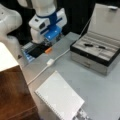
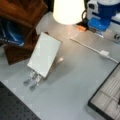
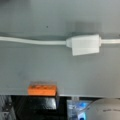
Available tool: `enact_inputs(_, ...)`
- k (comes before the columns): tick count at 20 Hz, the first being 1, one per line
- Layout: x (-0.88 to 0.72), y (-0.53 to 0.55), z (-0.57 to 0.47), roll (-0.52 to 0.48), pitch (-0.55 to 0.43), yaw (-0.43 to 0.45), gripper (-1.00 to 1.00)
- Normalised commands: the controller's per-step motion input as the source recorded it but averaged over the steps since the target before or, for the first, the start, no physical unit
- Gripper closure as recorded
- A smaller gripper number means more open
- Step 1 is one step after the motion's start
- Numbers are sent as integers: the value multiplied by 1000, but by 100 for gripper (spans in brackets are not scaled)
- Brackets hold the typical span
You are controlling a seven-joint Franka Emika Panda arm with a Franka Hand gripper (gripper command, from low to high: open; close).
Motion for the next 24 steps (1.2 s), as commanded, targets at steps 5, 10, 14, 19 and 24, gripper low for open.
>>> enact_inputs(5,-595,138,-261,-85,-193,138,-100)
enact_inputs(10,-424,100,-239,-13,-211,142,-100)
enact_inputs(14,-297,91,-171,83,-186,97,100)
enact_inputs(19,-259,90,-140,143,-159,54,100)
enact_inputs(24,-284,72,-148,141,-165,48,100)
